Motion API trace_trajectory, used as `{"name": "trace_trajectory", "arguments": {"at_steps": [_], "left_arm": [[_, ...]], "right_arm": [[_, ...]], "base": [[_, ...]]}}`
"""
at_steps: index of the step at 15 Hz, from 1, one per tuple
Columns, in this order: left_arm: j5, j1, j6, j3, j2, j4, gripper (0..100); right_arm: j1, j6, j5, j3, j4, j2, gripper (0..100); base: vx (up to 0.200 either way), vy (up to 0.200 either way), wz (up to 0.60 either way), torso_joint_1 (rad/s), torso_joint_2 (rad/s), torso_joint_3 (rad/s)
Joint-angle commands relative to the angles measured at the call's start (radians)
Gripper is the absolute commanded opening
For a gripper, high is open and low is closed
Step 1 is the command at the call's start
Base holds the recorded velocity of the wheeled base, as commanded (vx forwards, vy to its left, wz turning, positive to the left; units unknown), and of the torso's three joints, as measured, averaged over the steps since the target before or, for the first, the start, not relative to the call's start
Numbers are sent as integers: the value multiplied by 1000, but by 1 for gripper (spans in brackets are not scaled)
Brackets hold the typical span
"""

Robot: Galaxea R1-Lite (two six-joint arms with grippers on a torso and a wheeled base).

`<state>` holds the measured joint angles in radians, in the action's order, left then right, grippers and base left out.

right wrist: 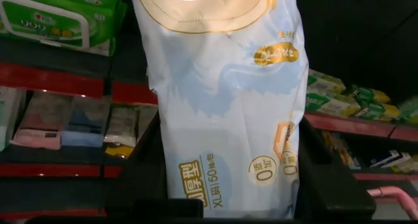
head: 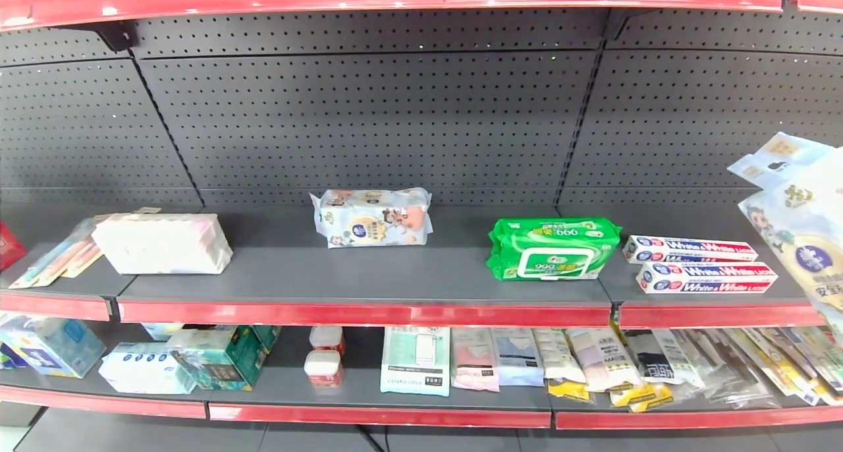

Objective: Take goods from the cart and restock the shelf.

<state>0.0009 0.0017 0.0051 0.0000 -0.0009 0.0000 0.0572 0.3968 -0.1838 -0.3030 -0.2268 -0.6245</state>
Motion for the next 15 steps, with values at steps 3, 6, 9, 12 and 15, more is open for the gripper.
{"name": "trace_trajectory", "arguments": {"at_steps": [3, 6, 9, 12, 15], "left_arm": [[1, 0, 1, 0, 1, 0, 100], [1, 0, 1, 0, 1, 0, 100], [1, 0, 1, 0, 1, 0, 100], [1, 0, 1, 0, 1, 0, 100], [1, 0, 1, 0, 1, 0, 100]], "right_arm": [[-4, -16, 99, 5, 1, 52, 0], [-5, -72, 162, 7, 3, 103, 0], [-2, -107, 198, 10, 4, 140, 0], [-2, -107, 193, 16, 4, 147, 0], [-2, -107, 191, 16, 4, 146, 0]], "base": [[0, 0, 0, 0, 0, 0], [0, 0, 0, 0, 0, 0], [0, 0, 0, 0, 0, 0], [67, 0, 0, 1, 1, 2], [200, 0, 0, -9, -4, 2]]}}
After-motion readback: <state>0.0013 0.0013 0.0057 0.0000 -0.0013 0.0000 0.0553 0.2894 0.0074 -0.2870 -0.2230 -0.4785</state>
